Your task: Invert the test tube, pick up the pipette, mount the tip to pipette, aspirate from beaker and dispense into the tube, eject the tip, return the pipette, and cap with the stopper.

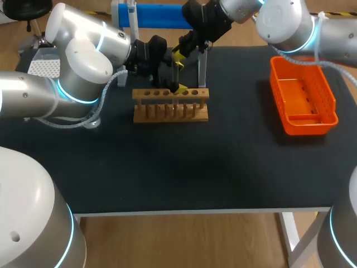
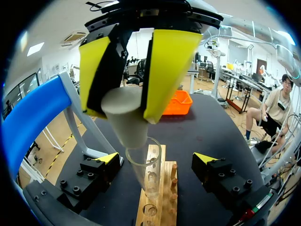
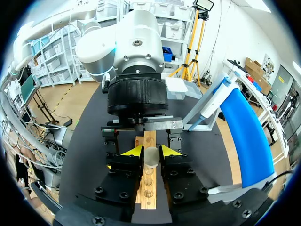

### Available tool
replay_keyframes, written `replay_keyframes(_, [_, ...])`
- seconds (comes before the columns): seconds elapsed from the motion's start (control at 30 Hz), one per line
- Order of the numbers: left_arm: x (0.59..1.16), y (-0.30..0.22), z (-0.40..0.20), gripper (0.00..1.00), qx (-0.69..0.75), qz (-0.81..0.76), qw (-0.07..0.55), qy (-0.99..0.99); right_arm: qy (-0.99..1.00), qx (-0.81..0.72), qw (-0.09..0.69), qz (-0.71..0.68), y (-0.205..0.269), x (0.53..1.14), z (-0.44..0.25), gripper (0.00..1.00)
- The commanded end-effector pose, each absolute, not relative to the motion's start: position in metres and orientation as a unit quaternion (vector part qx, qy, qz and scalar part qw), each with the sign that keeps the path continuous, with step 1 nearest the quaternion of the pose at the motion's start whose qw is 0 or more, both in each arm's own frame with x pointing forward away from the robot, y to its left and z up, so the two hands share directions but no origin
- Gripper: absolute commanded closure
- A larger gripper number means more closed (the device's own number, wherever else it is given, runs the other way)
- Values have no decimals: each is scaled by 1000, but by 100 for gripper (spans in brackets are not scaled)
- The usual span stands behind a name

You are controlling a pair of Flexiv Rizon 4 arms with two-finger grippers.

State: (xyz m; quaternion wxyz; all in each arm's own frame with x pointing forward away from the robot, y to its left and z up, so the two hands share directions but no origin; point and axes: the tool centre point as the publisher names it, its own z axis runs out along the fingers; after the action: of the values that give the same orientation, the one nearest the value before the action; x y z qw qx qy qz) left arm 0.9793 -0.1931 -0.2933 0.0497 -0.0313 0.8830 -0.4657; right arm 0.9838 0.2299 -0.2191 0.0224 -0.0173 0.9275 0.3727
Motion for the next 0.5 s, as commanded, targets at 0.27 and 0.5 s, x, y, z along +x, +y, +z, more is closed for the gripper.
replay_keyframes(0.27, [981,-193,-293,0,-31,-465,48,883,929,-18,16,368,232,983,-226,100])
replay_keyframes(0.5, [981,-193,-293,0,-31,-465,48,883,928,-20,16,371,234,982,-223,100])
